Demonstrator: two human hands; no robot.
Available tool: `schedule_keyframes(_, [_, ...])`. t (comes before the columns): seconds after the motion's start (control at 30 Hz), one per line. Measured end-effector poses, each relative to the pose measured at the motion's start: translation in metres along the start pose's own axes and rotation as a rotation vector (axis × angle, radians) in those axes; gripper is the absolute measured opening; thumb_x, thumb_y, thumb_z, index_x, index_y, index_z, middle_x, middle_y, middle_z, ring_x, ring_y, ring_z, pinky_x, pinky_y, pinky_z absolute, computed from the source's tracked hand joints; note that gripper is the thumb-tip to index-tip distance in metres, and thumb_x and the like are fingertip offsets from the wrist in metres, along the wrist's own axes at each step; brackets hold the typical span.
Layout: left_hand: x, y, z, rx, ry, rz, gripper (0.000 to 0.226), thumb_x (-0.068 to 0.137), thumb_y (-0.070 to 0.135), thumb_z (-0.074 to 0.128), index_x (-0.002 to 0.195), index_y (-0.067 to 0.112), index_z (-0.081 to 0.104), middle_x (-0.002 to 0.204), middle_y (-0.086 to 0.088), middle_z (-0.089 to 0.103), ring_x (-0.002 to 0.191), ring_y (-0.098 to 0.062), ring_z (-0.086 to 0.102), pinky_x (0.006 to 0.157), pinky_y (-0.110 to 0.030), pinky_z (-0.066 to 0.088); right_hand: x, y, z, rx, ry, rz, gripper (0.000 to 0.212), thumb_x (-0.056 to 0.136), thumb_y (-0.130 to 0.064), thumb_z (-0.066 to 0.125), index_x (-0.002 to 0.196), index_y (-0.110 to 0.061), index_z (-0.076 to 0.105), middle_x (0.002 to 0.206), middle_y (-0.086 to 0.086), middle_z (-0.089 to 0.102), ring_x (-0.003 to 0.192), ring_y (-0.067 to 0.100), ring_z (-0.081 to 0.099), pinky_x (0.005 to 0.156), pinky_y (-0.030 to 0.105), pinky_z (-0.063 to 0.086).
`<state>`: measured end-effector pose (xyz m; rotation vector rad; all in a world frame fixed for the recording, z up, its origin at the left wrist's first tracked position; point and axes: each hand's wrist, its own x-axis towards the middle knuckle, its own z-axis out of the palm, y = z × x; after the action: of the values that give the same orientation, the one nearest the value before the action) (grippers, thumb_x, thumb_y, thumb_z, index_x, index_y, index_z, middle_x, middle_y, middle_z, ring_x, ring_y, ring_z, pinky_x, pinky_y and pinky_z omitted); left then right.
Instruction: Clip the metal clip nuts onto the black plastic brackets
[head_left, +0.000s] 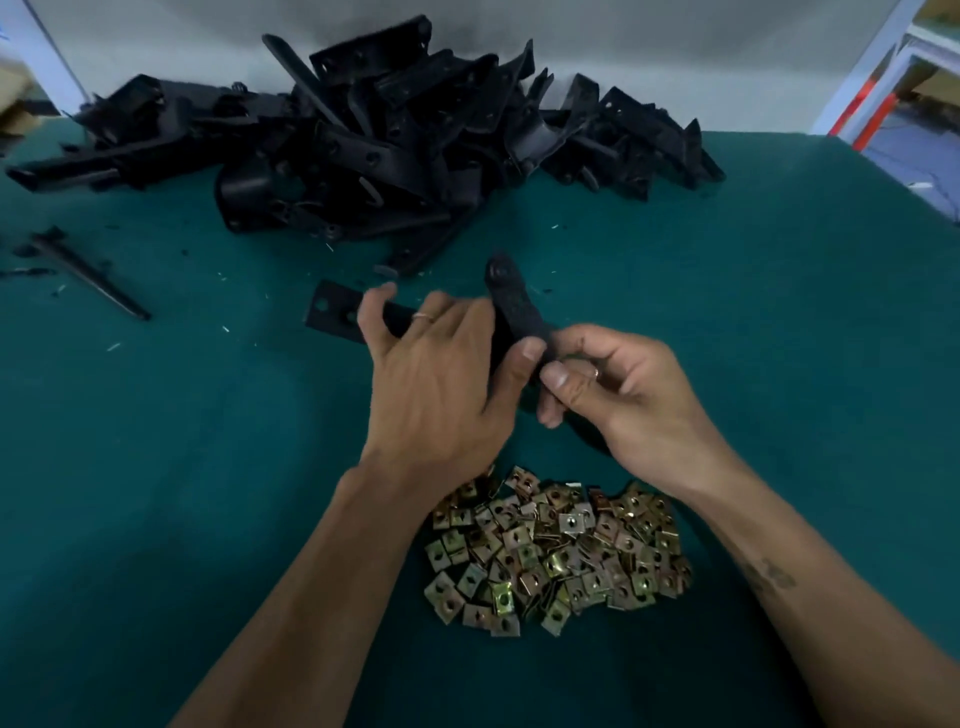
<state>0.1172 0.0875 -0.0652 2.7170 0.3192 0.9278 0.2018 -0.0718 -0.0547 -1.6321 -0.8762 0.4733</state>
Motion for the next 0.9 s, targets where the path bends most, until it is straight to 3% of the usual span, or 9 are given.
schedule_keyframes(0.03, [0.001, -0.001, -0.001, 0.012, 0.026, -0.024, 0.041, 0.104, 0.051, 0.024, 0.082, 0.021, 0.041, 0.078, 0.01, 0.047, 0.089, -0.021, 0.055, 0.109, -0.056, 0.022, -0.001, 0.0, -0.003, 0.024, -0.022, 0.015, 0.013, 0.099, -0.007, 0.06, 0.11, -0.008, 0.068, 0.073, 0.005, 0.068, 0.067, 0.02, 0.064, 0.068, 0.027, 0.052])
schedule_keyframes(0.1, [0.002, -0.005, 0.0, 0.05, 0.057, -0.113, 0.045, 0.104, 0.052, 0.021, 0.083, 0.02, 0.045, 0.08, 0.01, 0.047, 0.088, -0.02, 0.051, 0.104, -0.05, 0.021, -0.002, -0.001, -0.01, -0.018, -0.067, 0.026, 0.017, 0.094, -0.009, 0.067, 0.111, -0.006, 0.07, 0.085, 0.002, 0.066, 0.07, 0.017, 0.06, 0.066, 0.028, 0.049])
schedule_keyframes(0.27, [0.007, -0.015, 0.002, -0.089, -0.01, -0.387, 0.052, 0.1, 0.062, 0.018, 0.082, 0.021, 0.045, 0.077, 0.009, 0.049, 0.09, -0.018, 0.048, 0.098, -0.042, 0.017, -0.008, -0.007, -0.016, -0.346, -0.464, 0.059, 0.01, 0.083, -0.022, 0.083, 0.092, -0.022, 0.079, 0.093, -0.011, 0.063, 0.086, 0.009, 0.061, 0.073, 0.015, 0.041])
schedule_keyframes(0.37, [0.008, -0.018, 0.005, -0.204, -0.05, -0.45, 0.047, 0.098, 0.063, 0.016, 0.072, 0.026, 0.031, 0.07, 0.009, 0.04, 0.078, -0.017, 0.047, 0.095, -0.042, 0.02, -0.009, -0.009, -0.011, -0.447, -0.473, 0.055, 0.011, 0.084, -0.028, 0.083, 0.089, -0.033, 0.075, 0.095, -0.016, 0.061, 0.094, 0.008, 0.058, 0.074, 0.017, 0.038])
schedule_keyframes(0.5, [0.006, -0.018, 0.006, -0.23, -0.093, -0.412, 0.044, 0.104, 0.054, 0.021, 0.069, 0.027, 0.027, 0.066, 0.008, 0.038, 0.07, -0.016, 0.046, 0.098, -0.048, 0.025, -0.009, -0.008, -0.006, -0.47, -0.505, 0.03, 0.011, 0.091, -0.022, 0.076, 0.086, -0.031, 0.071, 0.095, -0.015, 0.061, 0.09, 0.01, 0.058, 0.074, 0.02, 0.04])
schedule_keyframes(0.63, [0.005, -0.017, 0.006, -0.26, -0.121, -0.352, 0.042, 0.103, 0.057, 0.019, 0.071, 0.029, 0.025, 0.064, 0.01, 0.037, 0.07, -0.015, 0.046, 0.097, -0.048, 0.025, -0.006, -0.001, -0.008, -0.235, -0.386, 0.038, 0.005, 0.096, -0.016, 0.066, 0.094, -0.019, 0.07, 0.09, -0.008, 0.071, 0.081, 0.01, 0.067, 0.07, 0.02, 0.05])
schedule_keyframes(0.7, [0.004, -0.018, 0.007, -0.248, -0.129, -0.317, 0.043, 0.102, 0.06, 0.017, 0.073, 0.03, 0.027, 0.064, 0.01, 0.036, 0.069, -0.012, 0.046, 0.095, -0.047, 0.025, -0.003, 0.004, -0.012, 0.092, -0.206, 0.079, 0.005, 0.094, -0.008, 0.064, 0.093, -0.008, 0.068, 0.081, 0.003, 0.072, 0.067, 0.015, 0.063, 0.055, 0.021, 0.046])
schedule_keyframes(0.77, [0.004, -0.019, 0.009, -0.233, -0.145, -0.291, 0.047, 0.103, 0.062, 0.017, 0.076, 0.028, 0.034, 0.065, 0.009, 0.038, 0.072, -0.013, 0.048, 0.093, -0.045, 0.024, 0.001, 0.008, -0.016, 0.353, 0.001, 0.1, 0.005, 0.088, -0.005, 0.066, 0.091, -0.004, 0.069, 0.075, 0.012, 0.068, 0.06, 0.017, 0.057, 0.048, 0.019, 0.041])
schedule_keyframes(0.9, [0.003, -0.017, 0.009, -0.256, -0.201, -0.229, 0.048, 0.101, 0.06, 0.016, 0.086, 0.026, 0.045, 0.07, 0.011, 0.041, 0.081, -0.012, 0.049, 0.093, -0.042, 0.021, 0.011, 0.013, -0.012, 0.478, 0.179, 0.116, 0.02, 0.078, -0.001, 0.072, 0.097, -0.006, 0.076, 0.082, 0.009, 0.07, 0.071, 0.016, 0.059, 0.067, 0.022, 0.05])
